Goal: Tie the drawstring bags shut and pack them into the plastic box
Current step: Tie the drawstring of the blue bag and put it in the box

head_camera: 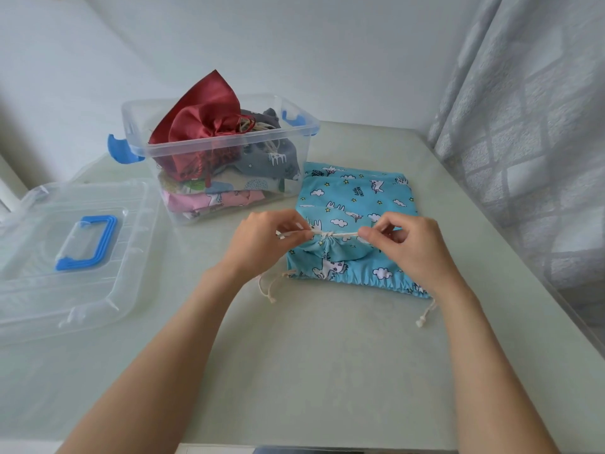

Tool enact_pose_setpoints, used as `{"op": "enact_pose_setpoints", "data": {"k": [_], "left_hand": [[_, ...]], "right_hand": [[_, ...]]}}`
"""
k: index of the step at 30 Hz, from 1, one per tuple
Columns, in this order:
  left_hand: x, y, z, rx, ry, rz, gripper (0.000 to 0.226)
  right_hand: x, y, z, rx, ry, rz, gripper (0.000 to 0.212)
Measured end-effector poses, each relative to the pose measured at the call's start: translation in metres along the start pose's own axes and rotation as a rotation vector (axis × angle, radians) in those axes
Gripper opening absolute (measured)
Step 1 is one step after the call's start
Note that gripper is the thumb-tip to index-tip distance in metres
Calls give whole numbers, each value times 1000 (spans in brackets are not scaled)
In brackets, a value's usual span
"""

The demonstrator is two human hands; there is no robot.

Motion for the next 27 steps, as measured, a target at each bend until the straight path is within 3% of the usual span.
{"op": "enact_pose_setpoints", "data": {"k": [5, 8, 12, 16, 20, 27], "left_hand": [[-3, 10, 2, 35, -7, -31, 10], [-2, 18, 3, 83, -25, -47, 8], [1, 20, 2, 99, -57, -36, 14], [0, 13, 1, 114, -75, 133, 20], [-4, 19, 7, 268, -154, 356, 41], [-21, 31, 14, 380, -139, 672, 17]], "right_hand": [[17, 30, 5, 243, 110, -535, 24], [26, 40, 7, 285, 110, -669, 17], [19, 41, 4, 244, 95, -576, 11], [6, 39, 0, 153, 106, -352, 14], [2, 39, 0, 126, 110, -251, 19], [-4, 44, -2, 148, 105, -113, 11]]}}
Point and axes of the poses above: each hand's wrist, its own z-axis away from the middle knuckle, its own y-axis out of the palm, x = y × z, the point moved 10 cm from there along -z, towards the middle knuckle, and after that the axes turned 13 degrees about z, right-handed, at the moved point
